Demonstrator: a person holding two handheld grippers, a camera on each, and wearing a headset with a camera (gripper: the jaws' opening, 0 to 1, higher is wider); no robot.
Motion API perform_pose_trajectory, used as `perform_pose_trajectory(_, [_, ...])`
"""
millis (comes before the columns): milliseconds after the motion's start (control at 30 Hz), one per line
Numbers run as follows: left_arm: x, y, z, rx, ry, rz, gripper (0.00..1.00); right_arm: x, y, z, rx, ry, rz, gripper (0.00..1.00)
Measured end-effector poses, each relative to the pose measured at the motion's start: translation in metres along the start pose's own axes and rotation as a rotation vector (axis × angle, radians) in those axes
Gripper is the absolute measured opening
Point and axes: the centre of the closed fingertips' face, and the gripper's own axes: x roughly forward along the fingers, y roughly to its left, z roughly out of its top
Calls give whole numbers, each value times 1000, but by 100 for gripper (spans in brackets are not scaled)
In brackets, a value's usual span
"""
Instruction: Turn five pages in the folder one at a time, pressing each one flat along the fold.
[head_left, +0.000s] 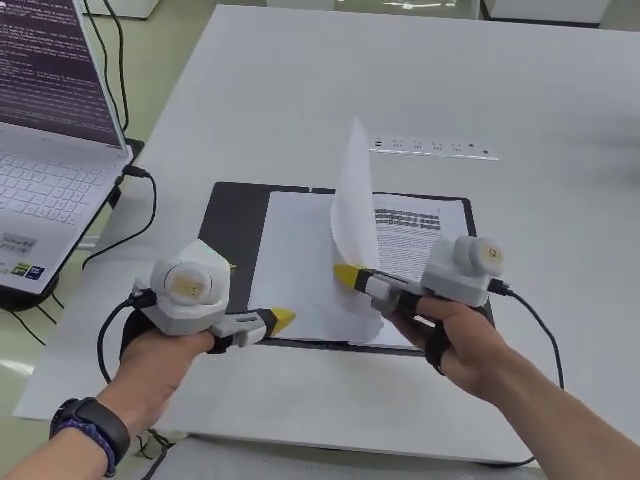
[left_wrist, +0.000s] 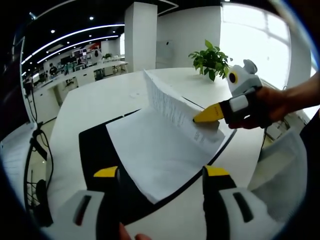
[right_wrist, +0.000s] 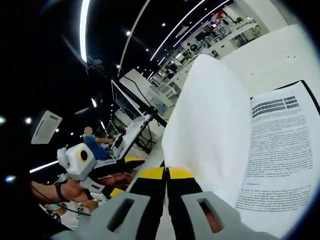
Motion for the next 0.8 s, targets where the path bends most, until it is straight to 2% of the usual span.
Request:
perform_pose_trajectory(167, [-5, 0, -3, -8, -2, 4, 66, 11, 4, -3, 4, 16, 10, 0])
perform_pose_trajectory(567, [-19, 12, -13, -24, 3, 20, 67, 37, 8, -17, 21, 83, 30, 0])
perform_pose_trajectory(800, [-25, 14, -18, -32, 6, 24, 67, 55, 12, -27, 36, 115, 45, 0])
